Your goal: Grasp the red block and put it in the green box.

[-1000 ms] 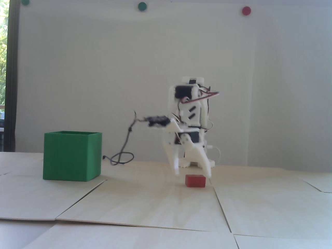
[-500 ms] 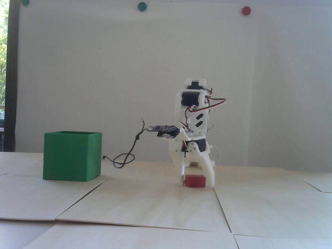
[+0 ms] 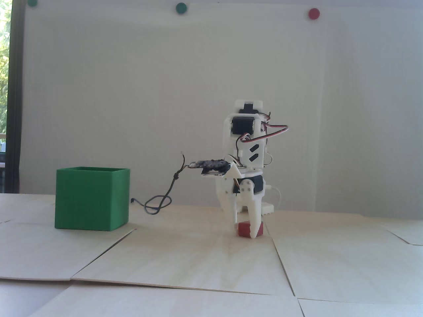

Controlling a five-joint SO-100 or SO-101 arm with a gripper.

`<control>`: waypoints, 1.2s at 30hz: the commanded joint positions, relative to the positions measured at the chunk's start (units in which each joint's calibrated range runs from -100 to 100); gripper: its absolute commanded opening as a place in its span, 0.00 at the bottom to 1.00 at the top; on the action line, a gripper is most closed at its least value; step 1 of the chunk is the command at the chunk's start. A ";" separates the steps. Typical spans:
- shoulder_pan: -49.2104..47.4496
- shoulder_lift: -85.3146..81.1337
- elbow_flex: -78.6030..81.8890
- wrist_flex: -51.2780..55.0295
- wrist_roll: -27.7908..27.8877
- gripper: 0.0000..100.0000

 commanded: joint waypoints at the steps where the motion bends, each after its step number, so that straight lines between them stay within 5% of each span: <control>1: 0.76 -1.62 -1.16 -0.63 0.45 0.02; 9: 2.29 -2.33 -4.89 0.89 0.13 0.02; 18: 4.62 -2.33 -35.32 28.12 -0.85 0.02; 26: 14.91 -2.72 -53.25 27.36 -2.73 0.02; 36: 24.24 -21.60 -51.56 27.36 -2.31 0.02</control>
